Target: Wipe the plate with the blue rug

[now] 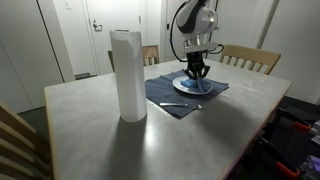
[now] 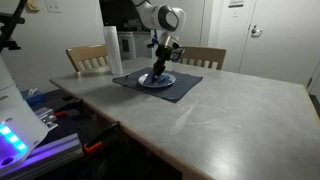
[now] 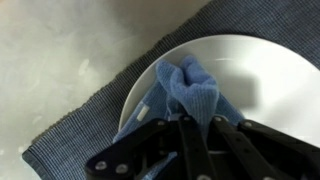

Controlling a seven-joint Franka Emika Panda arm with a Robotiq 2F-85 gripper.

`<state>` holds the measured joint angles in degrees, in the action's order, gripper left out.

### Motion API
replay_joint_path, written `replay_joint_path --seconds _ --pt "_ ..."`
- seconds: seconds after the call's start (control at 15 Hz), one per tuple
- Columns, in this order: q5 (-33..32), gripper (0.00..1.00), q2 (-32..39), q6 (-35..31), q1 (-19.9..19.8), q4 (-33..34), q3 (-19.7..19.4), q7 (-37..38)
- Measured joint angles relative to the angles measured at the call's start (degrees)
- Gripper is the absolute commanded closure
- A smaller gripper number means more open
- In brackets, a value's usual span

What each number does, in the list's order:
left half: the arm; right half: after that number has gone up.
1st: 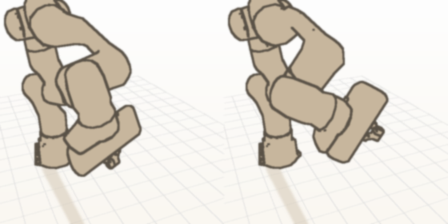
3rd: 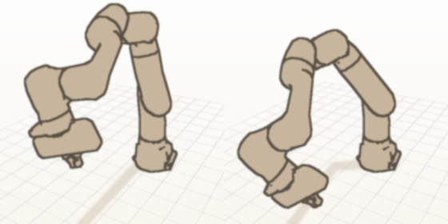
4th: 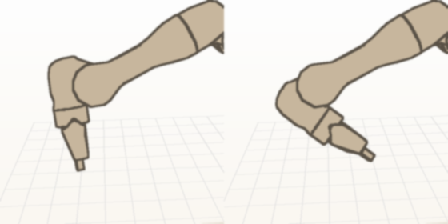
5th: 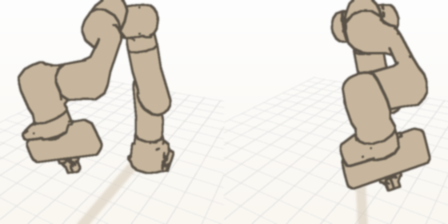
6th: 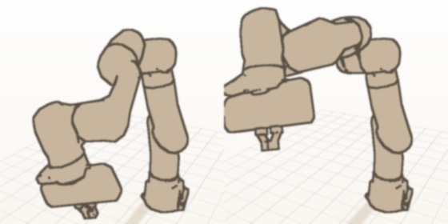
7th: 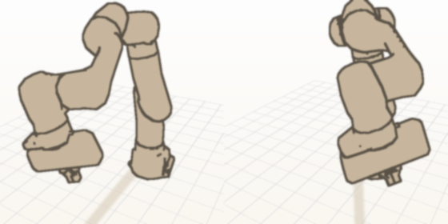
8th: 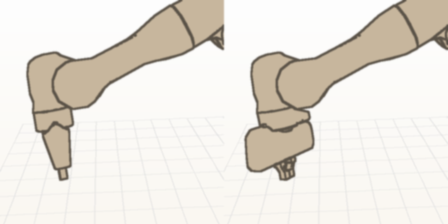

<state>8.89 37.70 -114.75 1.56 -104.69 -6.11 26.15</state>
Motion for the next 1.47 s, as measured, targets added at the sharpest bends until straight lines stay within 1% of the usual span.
replay_joint_path --seconds 0.33,0.87,1.27,1.47 --pt "-0.9 0.98 1.2 0.0 0.0 3.0 -0.4 0.0" --pt "-1.9 0.98 4.0 0.1 0.4 8.8 -0.1 -0.5" --pt "0.9 0.98 4.1 0.4 0.2 10.2 2.7 -4.0" --pt "2.2 0.98 3.8 1.5 0.2 10.2 4.0 -4.5"
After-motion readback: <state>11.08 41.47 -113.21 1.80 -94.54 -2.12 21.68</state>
